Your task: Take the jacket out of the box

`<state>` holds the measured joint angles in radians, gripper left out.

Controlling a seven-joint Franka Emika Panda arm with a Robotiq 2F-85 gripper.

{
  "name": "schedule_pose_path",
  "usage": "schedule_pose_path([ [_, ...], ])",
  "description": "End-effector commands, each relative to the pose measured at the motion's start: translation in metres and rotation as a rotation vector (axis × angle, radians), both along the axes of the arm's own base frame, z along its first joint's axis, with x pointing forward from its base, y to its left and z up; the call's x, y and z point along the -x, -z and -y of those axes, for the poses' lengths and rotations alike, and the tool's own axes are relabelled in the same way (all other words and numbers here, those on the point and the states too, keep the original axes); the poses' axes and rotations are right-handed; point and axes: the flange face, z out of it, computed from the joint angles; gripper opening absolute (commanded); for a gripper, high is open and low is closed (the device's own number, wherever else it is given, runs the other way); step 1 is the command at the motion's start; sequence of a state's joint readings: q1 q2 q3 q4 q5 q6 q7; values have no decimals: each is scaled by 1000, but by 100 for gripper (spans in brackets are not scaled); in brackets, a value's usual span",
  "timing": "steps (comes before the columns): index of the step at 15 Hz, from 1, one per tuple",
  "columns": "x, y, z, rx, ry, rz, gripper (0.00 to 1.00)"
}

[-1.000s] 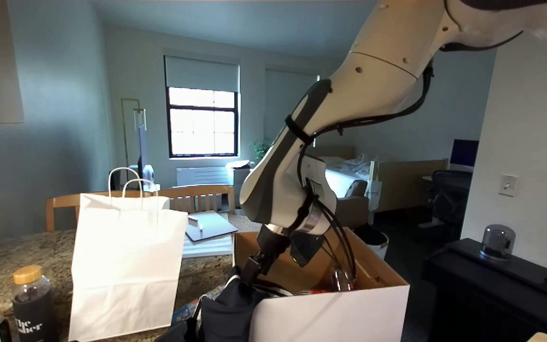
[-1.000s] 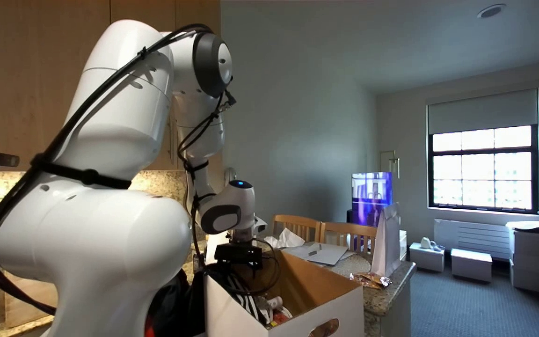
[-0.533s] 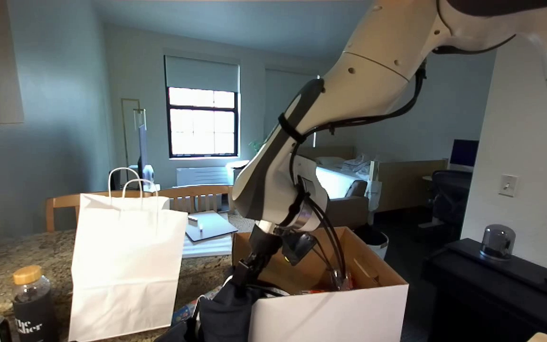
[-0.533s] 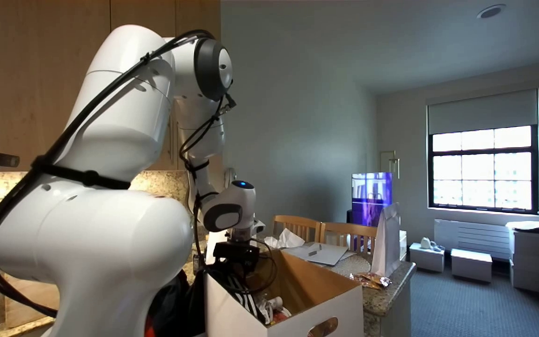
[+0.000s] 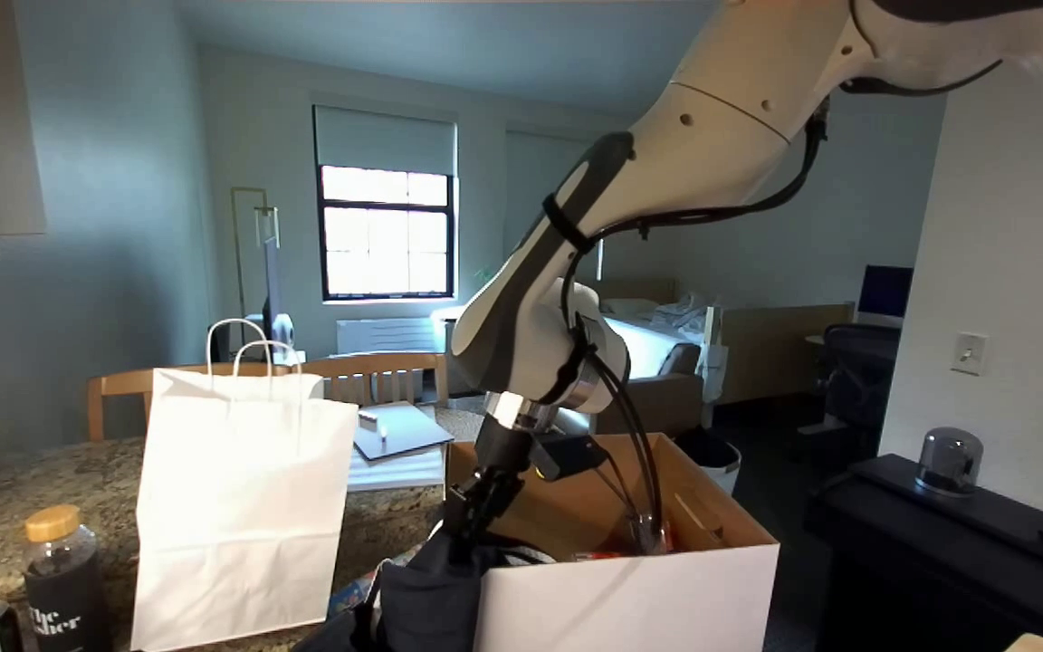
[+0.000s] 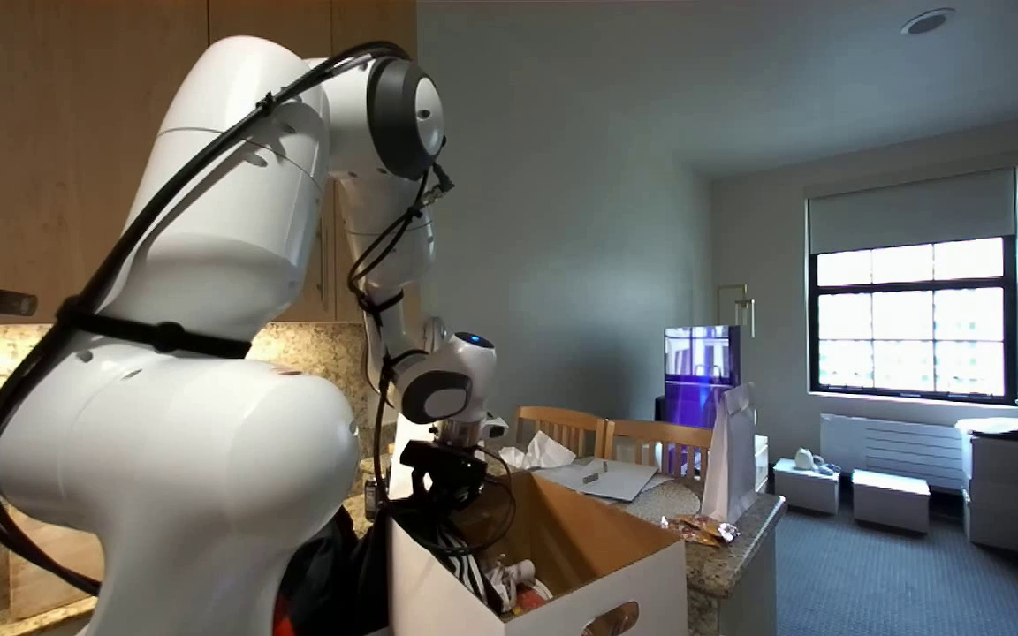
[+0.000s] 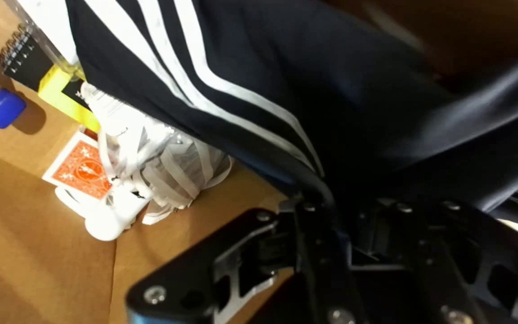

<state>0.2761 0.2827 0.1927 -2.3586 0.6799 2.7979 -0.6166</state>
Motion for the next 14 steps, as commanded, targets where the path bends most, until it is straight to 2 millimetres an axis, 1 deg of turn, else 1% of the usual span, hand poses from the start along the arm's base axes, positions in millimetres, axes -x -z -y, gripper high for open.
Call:
schedule_pose_path([
  [1,4,-34,21,-38,116,-127,5],
  [2,6,-46,26,-75,149,-171,8],
  [5,15,-81,34,-215,180,-287,9],
  [7,22,-107,32,-330,185,-347,8],
  [9,28,-131,24,-450,195,-388,8],
  [10,29,-139,22,-502,215,-394,9],
  [12,26,-146,28,-500,232,-379,7],
  [13,24,-145,36,-452,222,-368,33],
  [14,19,-143,46,-419,233,-334,32],
])
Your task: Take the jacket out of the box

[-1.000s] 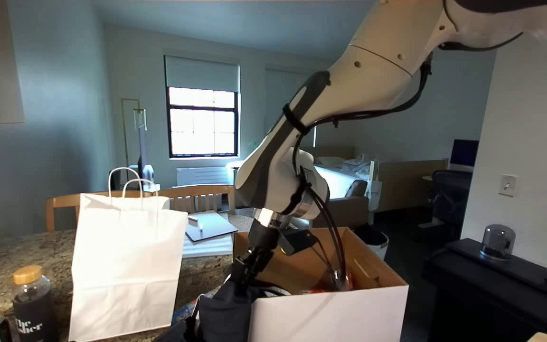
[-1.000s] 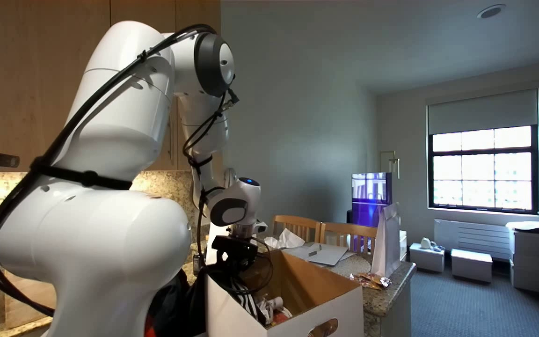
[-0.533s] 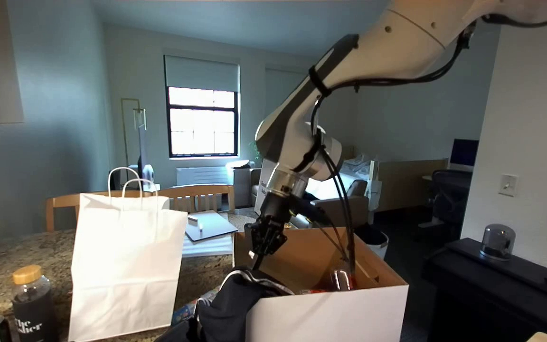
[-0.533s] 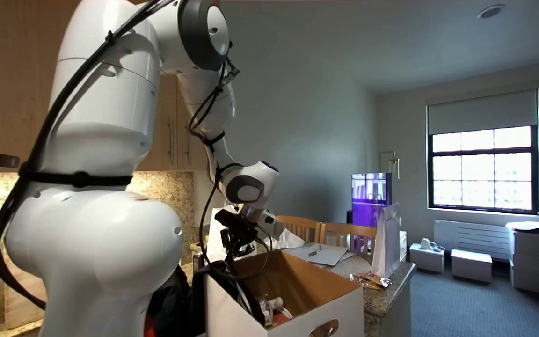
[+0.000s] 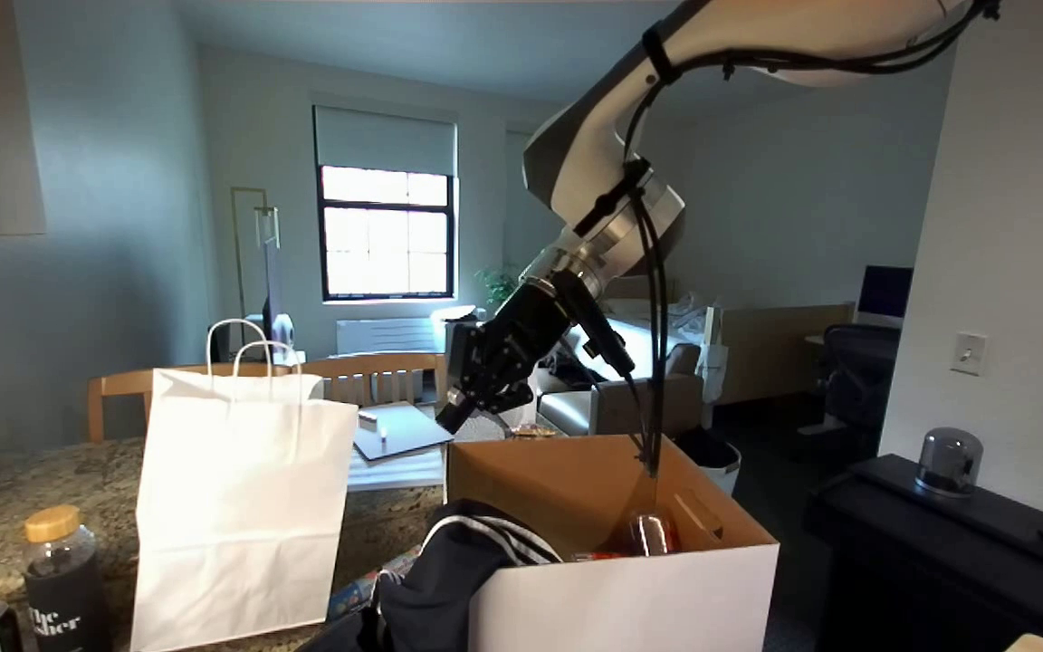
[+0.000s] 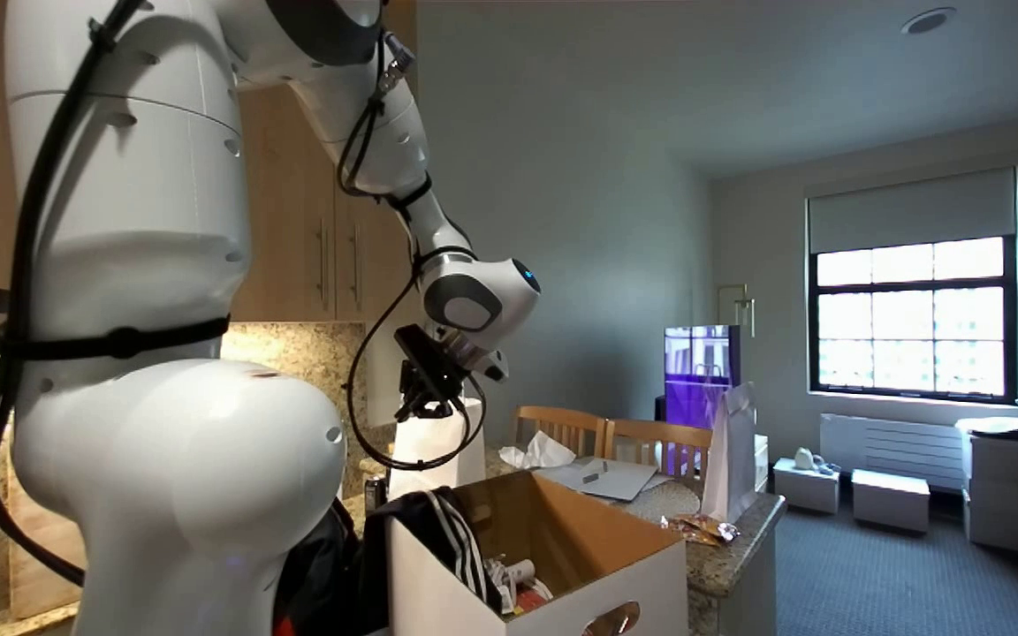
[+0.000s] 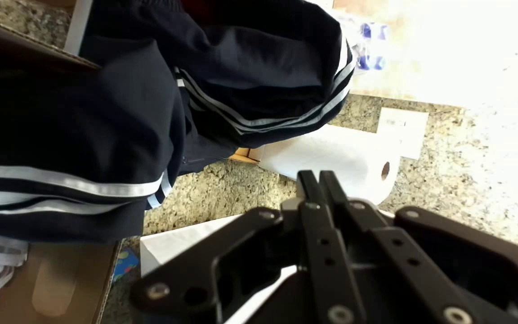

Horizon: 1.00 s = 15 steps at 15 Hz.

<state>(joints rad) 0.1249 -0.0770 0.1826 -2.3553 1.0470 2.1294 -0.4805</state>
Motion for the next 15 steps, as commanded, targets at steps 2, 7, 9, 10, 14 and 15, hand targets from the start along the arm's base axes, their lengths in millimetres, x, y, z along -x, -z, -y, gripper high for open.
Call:
schedule_pose_path([
  [2,-7,5,35,117,-35,61,41],
  [7,-10,35,45,264,-306,74,73],
  [9,-11,53,38,269,-408,93,85],
  [10,-11,60,33,280,-448,110,91],
  [14,-9,61,25,288,-399,125,93],
  [15,-8,60,21,291,-403,136,98],
])
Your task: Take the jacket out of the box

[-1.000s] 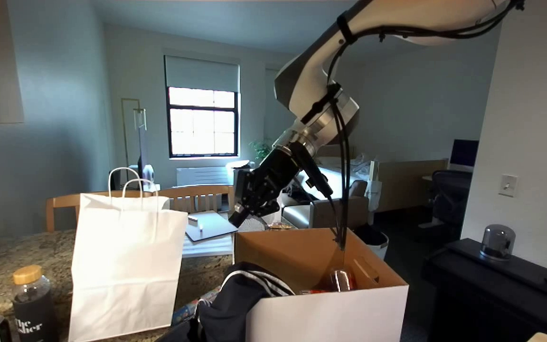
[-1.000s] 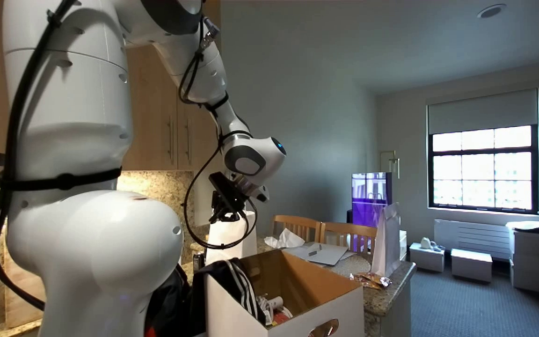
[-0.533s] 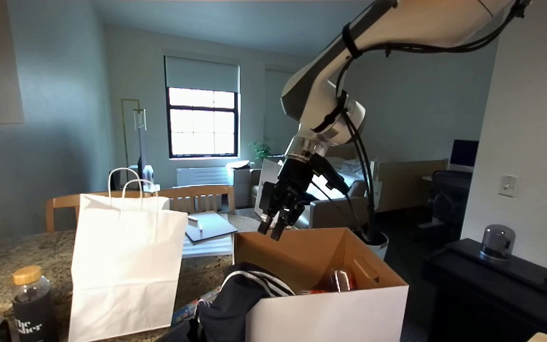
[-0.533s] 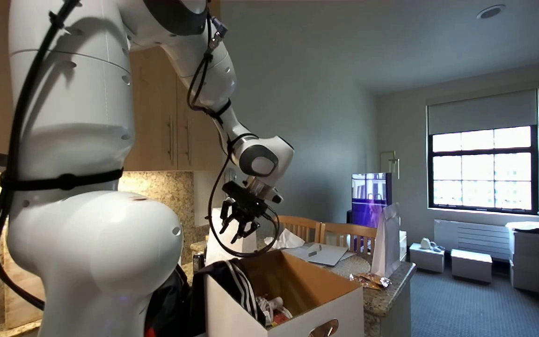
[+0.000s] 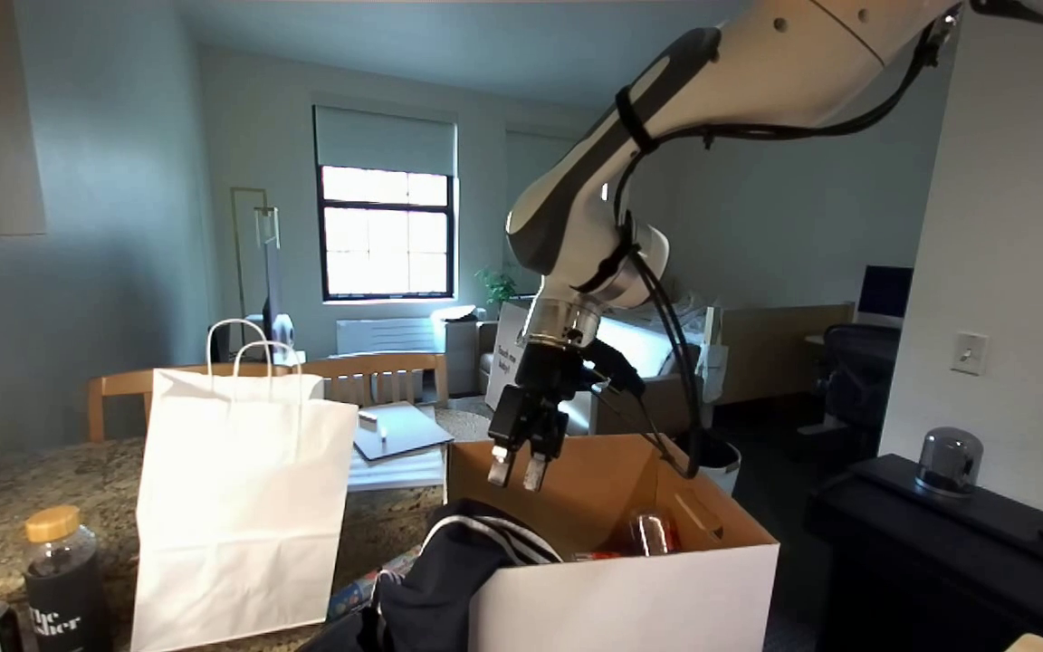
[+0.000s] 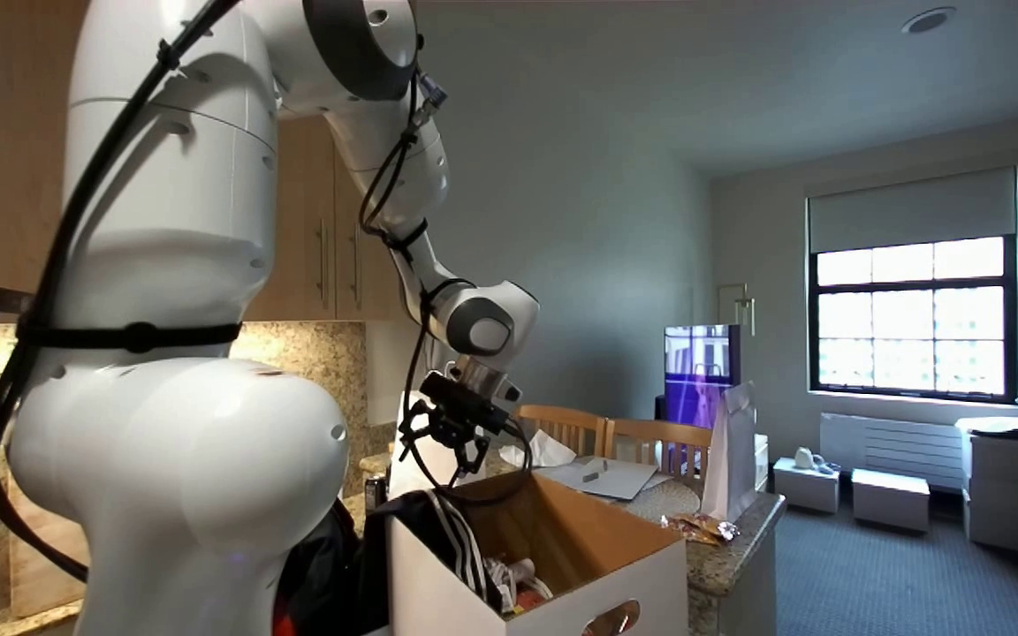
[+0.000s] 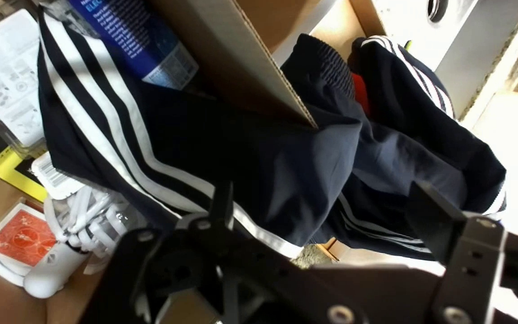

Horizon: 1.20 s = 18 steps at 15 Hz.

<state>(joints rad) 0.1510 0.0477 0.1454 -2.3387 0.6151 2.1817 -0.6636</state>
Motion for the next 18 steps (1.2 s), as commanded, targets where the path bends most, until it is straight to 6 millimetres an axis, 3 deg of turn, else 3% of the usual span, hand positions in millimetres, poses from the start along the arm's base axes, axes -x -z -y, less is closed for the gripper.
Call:
schedule_pose_path([
  [1,0,-2,-2,0,-4,3,100],
  [4,-17,39,-8,42,53,-62,100],
  [7,-28,67,-9,21,72,-68,100],
  [11,-45,88,-17,6,70,-44,100],
  [16,-53,103,-30,-74,66,-69,100],
  [17,-53,105,-28,-82,66,-72,75],
  [18,-52,106,-25,-92,69,-75,72],
])
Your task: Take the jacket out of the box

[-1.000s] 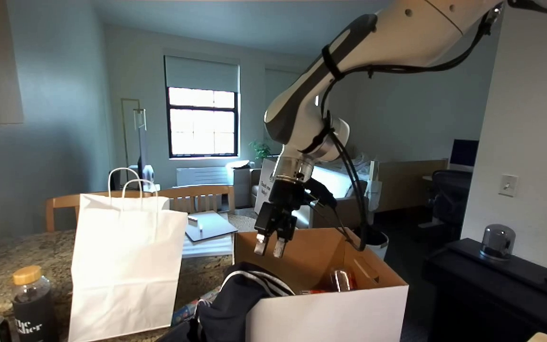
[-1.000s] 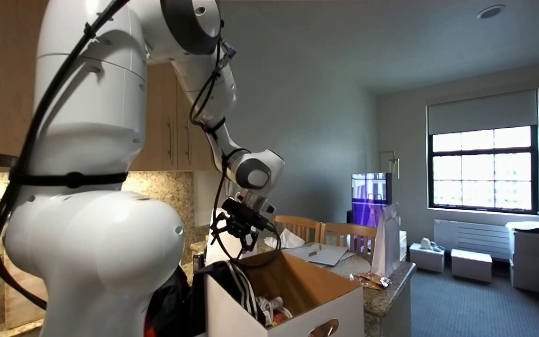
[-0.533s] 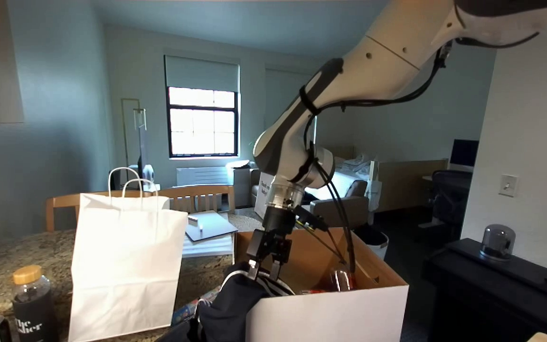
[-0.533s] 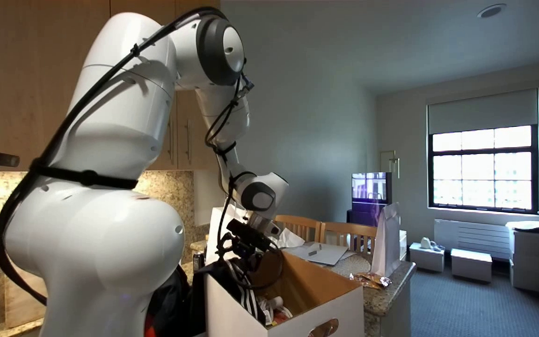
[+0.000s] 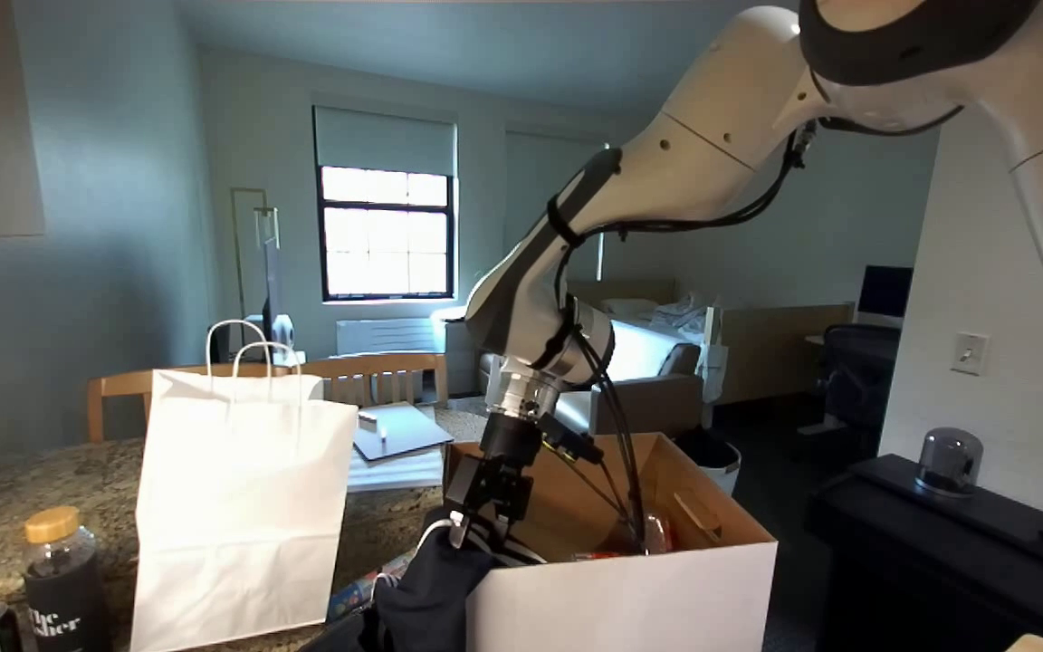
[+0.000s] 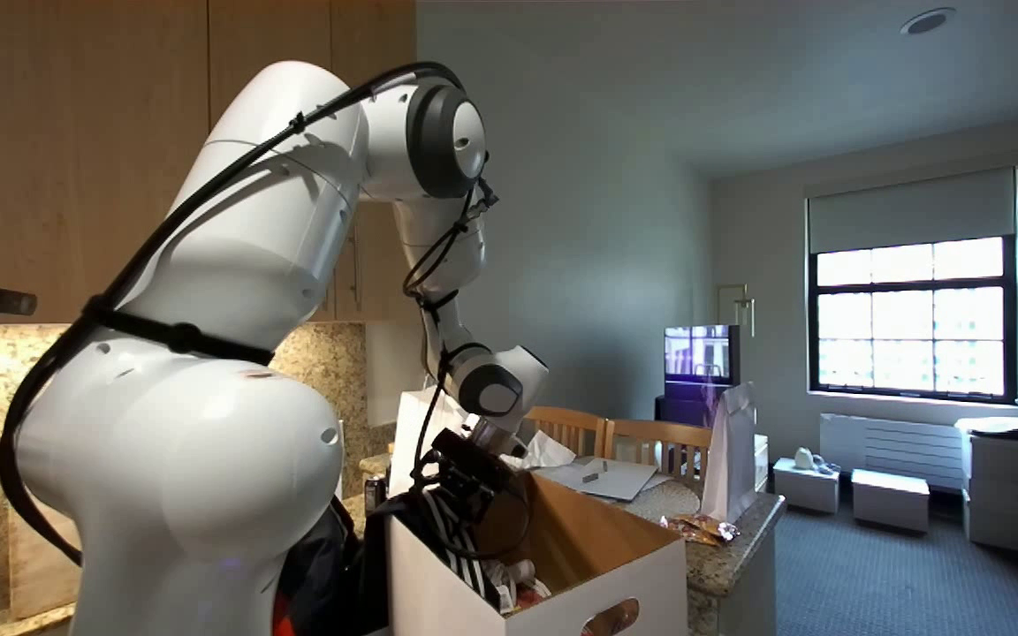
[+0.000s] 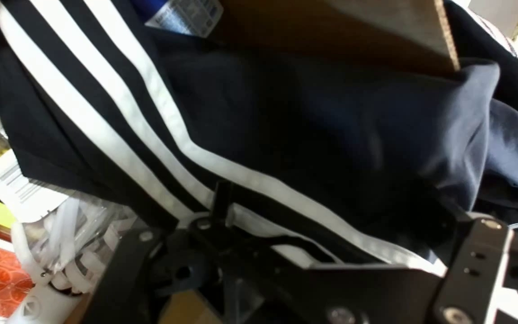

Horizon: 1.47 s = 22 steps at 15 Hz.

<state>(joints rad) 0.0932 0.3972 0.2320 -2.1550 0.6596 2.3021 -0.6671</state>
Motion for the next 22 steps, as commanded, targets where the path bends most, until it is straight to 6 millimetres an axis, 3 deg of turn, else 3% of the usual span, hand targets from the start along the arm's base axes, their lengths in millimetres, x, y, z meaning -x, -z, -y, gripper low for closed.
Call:
schedule_pose_path([
  [1,-3,4,3,-74,16,-6,67],
  [10,2,-18,8,-391,79,-154,10],
  [14,5,-36,11,-487,105,-199,3],
  [17,10,-43,2,-565,113,-258,9],
  [19,13,-49,-13,-614,91,-289,10],
  [22,22,-62,-62,-645,-5,-326,9],
])
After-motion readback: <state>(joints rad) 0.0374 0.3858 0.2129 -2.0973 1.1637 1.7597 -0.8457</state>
